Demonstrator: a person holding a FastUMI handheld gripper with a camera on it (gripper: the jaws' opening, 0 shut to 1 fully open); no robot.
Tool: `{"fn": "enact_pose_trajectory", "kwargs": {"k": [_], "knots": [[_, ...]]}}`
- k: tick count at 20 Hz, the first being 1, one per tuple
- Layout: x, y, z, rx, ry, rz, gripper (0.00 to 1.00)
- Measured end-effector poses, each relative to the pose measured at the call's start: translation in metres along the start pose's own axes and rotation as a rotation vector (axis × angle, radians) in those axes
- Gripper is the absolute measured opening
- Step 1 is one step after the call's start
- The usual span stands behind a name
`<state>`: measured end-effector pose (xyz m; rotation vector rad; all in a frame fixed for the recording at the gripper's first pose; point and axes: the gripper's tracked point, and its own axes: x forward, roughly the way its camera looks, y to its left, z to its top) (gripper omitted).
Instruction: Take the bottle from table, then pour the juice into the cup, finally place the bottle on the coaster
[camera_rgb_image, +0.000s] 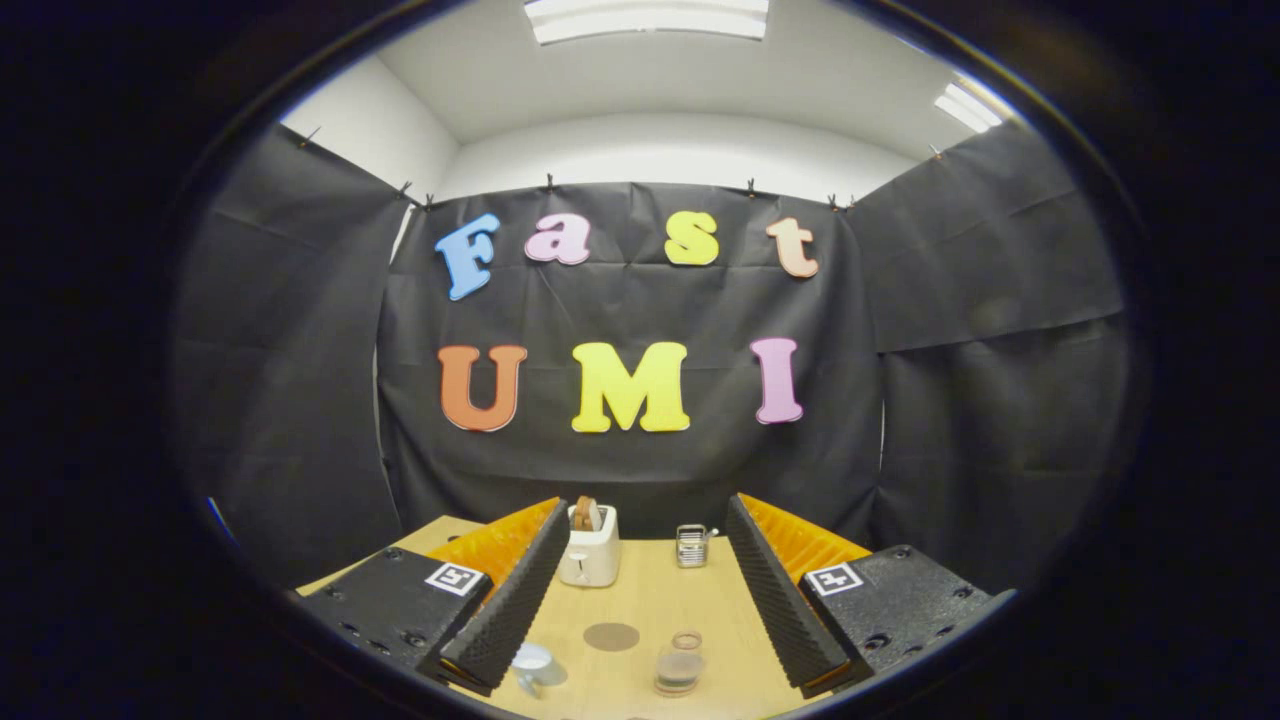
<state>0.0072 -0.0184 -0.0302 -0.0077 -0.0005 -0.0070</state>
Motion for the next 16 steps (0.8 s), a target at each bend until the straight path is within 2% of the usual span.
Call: {"fn": "enact_pose_trajectory", "kwargs": {"k": [9,16], "knots": [[0.028,-0.012,-0.054,-0.047,0.004,-0.022,1.0],[0.053,-0.006,-0.11,-0.038,0.031,0.005,1.0]]}}
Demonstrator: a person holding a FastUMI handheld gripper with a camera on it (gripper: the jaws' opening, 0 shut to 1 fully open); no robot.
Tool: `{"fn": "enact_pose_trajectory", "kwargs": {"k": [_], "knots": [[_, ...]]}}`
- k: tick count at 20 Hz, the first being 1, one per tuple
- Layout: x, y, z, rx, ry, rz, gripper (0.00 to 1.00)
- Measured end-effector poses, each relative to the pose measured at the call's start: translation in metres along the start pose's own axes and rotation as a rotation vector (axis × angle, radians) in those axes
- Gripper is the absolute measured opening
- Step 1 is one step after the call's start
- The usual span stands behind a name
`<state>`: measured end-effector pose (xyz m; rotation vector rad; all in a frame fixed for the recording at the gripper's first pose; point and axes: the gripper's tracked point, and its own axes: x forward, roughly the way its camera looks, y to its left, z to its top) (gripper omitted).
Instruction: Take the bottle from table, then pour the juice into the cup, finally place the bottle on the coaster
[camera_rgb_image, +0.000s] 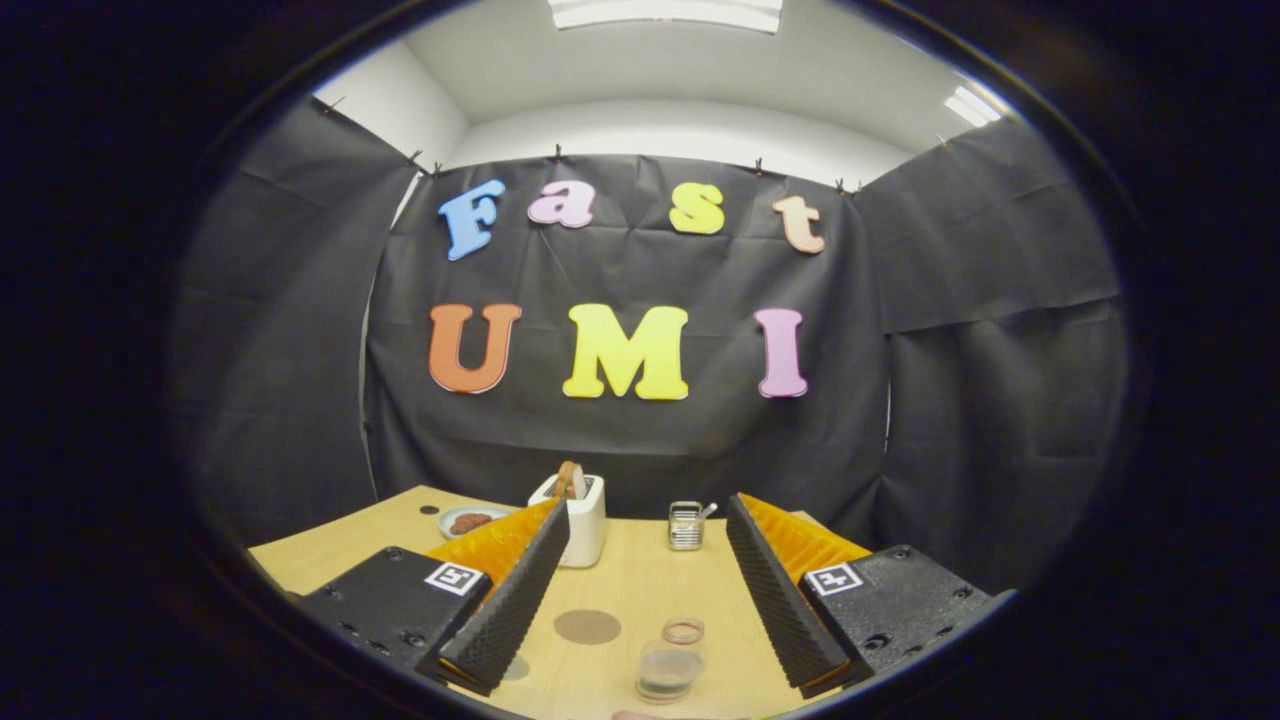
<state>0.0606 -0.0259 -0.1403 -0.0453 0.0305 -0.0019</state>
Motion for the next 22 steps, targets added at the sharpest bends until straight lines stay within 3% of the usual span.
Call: {"fn": "enact_pose_trajectory", "kwargs": {"k": [22], "knots": [[0.015,-0.021,-0.125,-0.019,0.034,-0.034,1.0]]}}
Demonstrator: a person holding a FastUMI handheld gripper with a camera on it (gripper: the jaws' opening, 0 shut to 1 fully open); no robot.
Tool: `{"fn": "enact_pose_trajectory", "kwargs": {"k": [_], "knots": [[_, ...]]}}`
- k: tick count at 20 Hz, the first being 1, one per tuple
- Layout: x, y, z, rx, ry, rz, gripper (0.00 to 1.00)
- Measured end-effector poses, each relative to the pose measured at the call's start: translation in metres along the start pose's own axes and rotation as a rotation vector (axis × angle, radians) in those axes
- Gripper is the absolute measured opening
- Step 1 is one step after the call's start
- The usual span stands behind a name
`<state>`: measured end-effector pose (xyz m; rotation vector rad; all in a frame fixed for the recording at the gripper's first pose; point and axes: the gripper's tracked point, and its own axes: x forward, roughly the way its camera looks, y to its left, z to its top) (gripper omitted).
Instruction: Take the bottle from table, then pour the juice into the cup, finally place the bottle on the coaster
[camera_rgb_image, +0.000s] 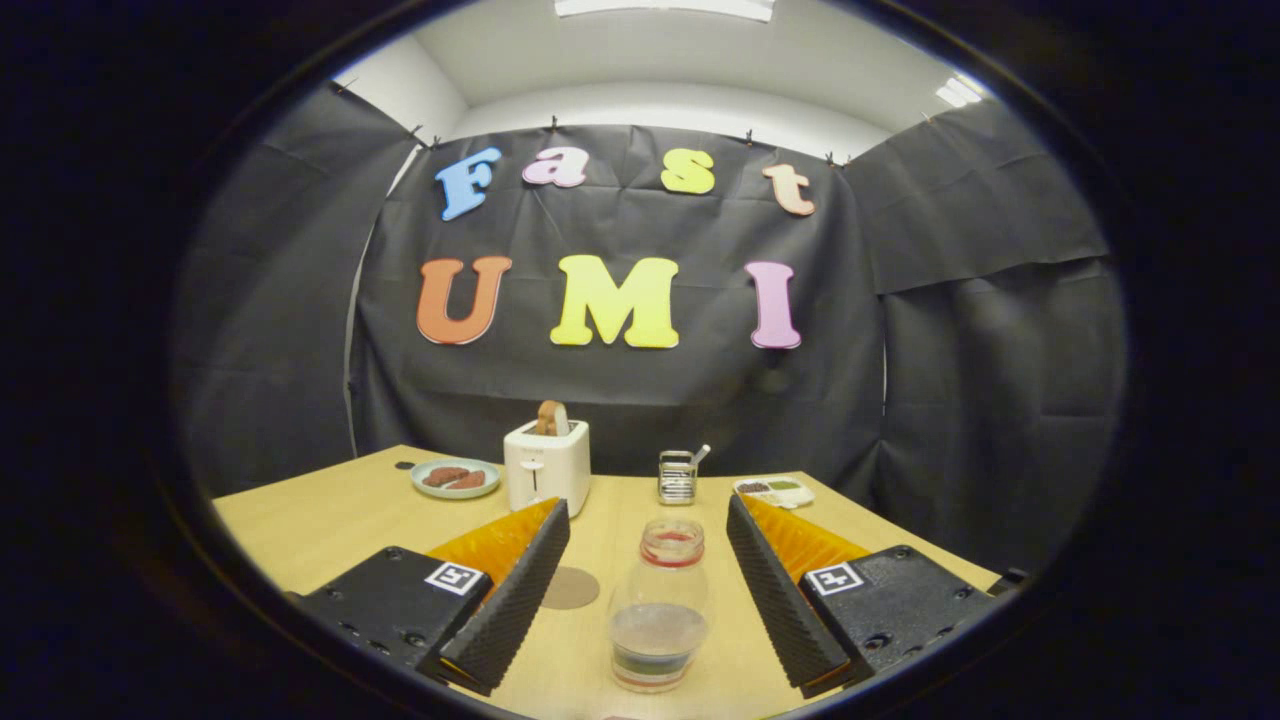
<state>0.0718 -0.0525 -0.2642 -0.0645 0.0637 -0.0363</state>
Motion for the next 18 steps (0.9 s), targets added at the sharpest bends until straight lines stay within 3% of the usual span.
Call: {"fn": "enact_pose_trajectory", "kwargs": {"k": [8,14,18], "knots": [[0.012,-0.01,-0.068,-0.016,0.127,-0.021,1.0],[0.01,-0.004,-0.096,-0.016,0.138,0.005,1.0],[0.018,-0.009,-0.113,0.009,0.169,-0.022,1.0]]}}
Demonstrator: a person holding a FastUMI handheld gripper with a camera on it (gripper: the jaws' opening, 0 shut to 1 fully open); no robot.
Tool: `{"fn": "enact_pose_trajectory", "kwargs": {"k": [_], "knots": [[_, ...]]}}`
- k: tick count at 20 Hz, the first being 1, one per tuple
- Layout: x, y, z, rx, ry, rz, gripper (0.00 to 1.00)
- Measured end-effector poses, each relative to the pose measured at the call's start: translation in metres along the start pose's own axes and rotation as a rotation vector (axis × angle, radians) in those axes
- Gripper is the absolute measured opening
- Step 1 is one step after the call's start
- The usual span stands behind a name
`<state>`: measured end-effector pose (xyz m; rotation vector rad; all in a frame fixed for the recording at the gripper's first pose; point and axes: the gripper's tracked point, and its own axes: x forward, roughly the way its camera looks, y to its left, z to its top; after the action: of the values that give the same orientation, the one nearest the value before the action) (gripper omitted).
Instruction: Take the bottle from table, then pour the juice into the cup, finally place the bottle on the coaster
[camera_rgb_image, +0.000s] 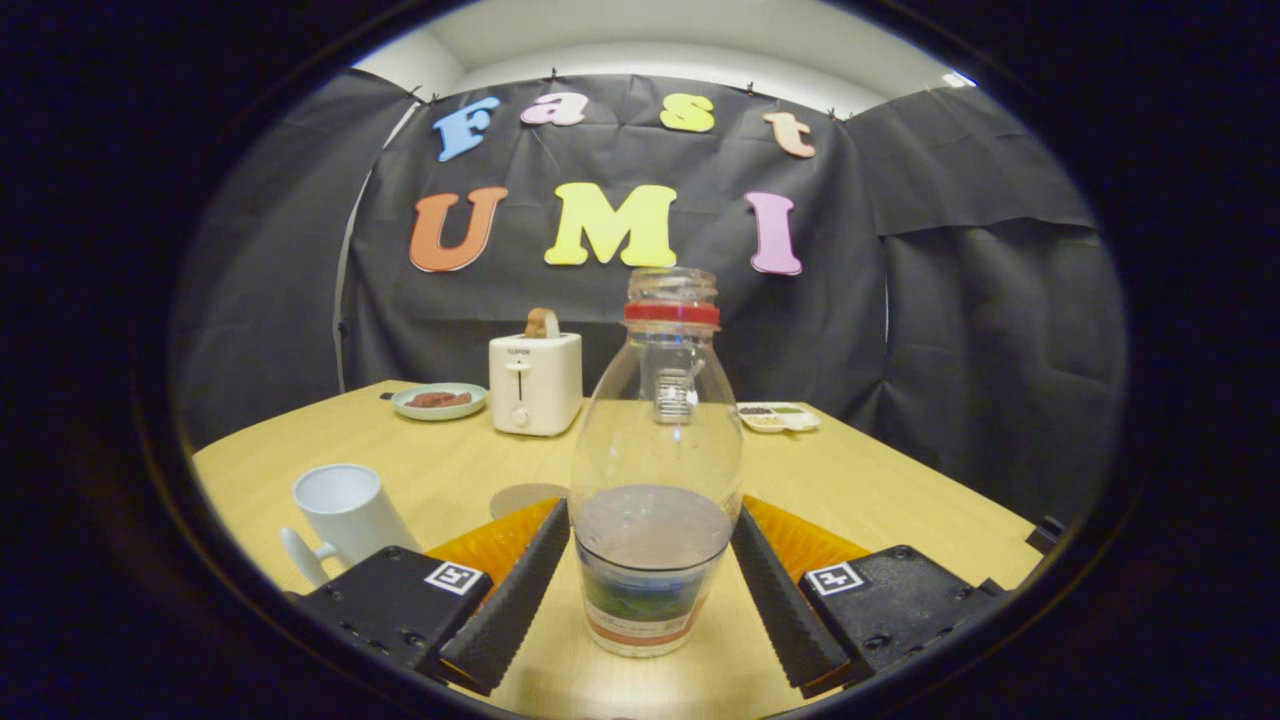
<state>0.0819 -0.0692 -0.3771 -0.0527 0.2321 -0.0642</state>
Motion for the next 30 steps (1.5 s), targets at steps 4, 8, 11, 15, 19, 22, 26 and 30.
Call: {"fn": "enact_pose_trajectory", "kwargs": {"k": [4,8,11,15,19,22,26,30], "knots": [[0.003,0.004,-0.001,0.041,0.0,0.038,1.0],[0.006,-0.008,0.006,0.038,-0.016,0.012,0.89],[0.002,-0.016,0.014,0.004,-0.032,-0.019,0.81],[-0.004,-0.018,0.024,-0.073,-0.024,-0.009,0.81],[-0.016,-0.032,0.049,-0.185,-0.058,-0.044,0.81],[-0.027,-0.03,0.068,-0.286,-0.103,-0.057,0.81],[-0.036,-0.026,0.081,-0.407,-0.116,-0.073,0.81],[-0.04,-0.023,0.089,-0.501,-0.122,-0.093,0.81]]}}
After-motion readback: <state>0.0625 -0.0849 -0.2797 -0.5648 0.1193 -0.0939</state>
